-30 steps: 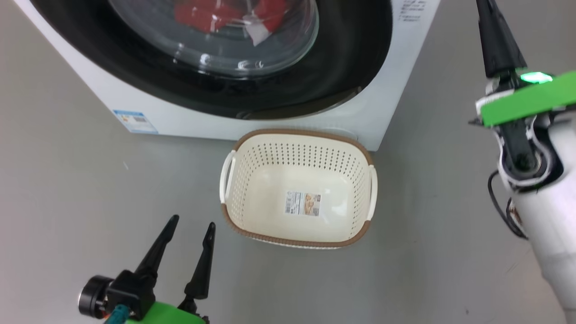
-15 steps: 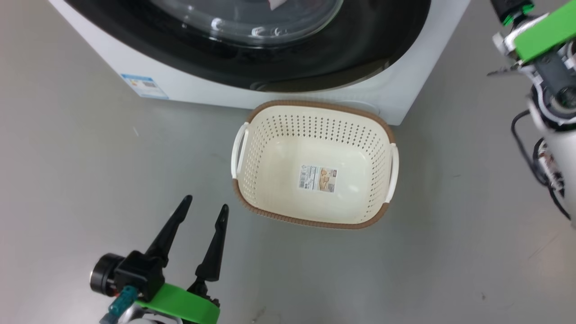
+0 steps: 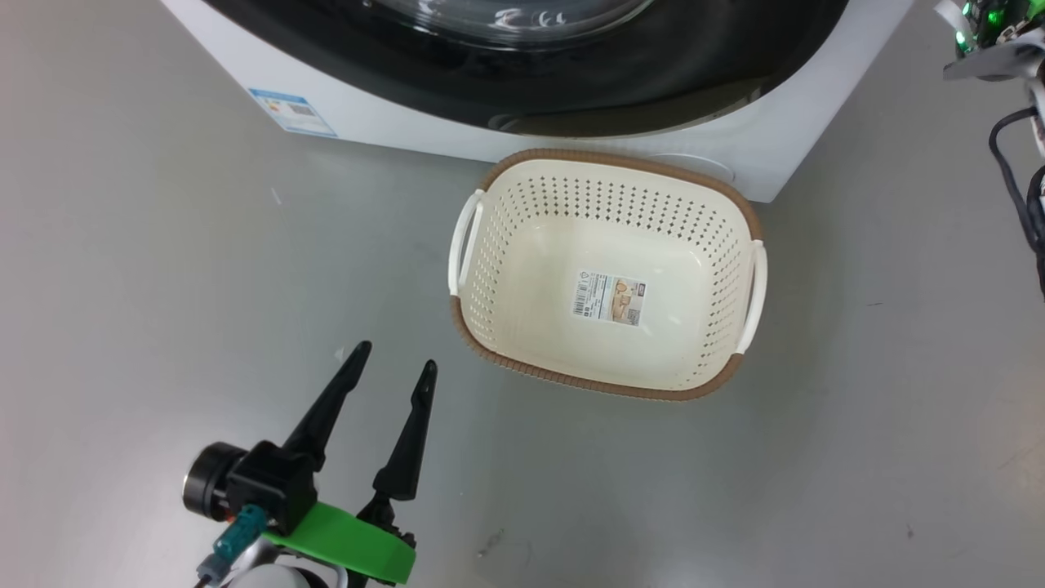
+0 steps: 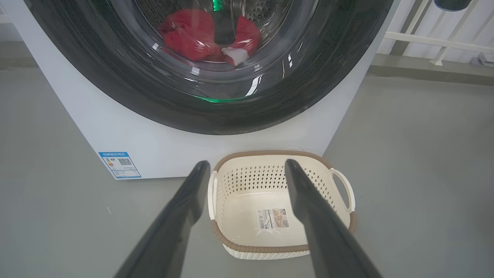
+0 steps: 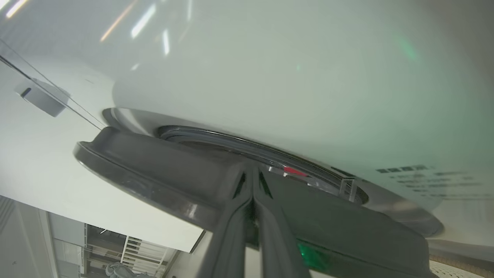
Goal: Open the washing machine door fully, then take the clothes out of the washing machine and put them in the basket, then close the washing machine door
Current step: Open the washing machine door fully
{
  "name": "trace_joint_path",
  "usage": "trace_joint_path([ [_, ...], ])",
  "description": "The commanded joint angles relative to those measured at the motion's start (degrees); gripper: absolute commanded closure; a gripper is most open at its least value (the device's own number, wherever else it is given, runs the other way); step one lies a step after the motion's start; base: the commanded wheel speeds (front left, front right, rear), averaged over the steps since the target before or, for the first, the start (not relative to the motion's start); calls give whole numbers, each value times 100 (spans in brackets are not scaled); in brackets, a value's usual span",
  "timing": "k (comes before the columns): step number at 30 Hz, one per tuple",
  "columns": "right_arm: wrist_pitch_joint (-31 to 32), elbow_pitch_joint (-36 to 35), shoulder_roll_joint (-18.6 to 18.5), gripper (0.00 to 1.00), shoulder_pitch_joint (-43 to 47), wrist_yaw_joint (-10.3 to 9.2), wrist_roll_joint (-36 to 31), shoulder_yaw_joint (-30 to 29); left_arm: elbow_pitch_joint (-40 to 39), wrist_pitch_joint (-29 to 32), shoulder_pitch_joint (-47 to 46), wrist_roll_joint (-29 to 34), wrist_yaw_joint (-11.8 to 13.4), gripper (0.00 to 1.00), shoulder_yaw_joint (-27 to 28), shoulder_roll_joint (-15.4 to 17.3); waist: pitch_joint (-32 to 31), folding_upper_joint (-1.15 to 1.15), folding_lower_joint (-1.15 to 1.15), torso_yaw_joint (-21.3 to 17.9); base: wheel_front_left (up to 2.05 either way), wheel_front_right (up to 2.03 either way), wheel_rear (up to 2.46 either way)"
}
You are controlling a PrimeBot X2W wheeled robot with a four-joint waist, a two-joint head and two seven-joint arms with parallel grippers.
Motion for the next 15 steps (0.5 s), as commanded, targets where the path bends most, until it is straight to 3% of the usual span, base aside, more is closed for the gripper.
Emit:
trace_joint_path([
  [1, 81, -54, 41, 100, -144, 5, 76, -15, -102, -70, -112, -66, -32, 0, 158, 104, 38, 0, 0, 50, 0, 0, 0],
  [8, 533, 367, 96, 100, -459, 5, 196, 48, -91, -70, -161, -106, -32, 0, 119, 81, 105, 0, 0, 135, 0, 0, 0],
  [15, 902, 327, 186, 100, -248, 5, 256, 159, -36, -70, -99, -104, -32, 0, 152, 47, -73, 0, 0, 118, 0, 0, 0],
])
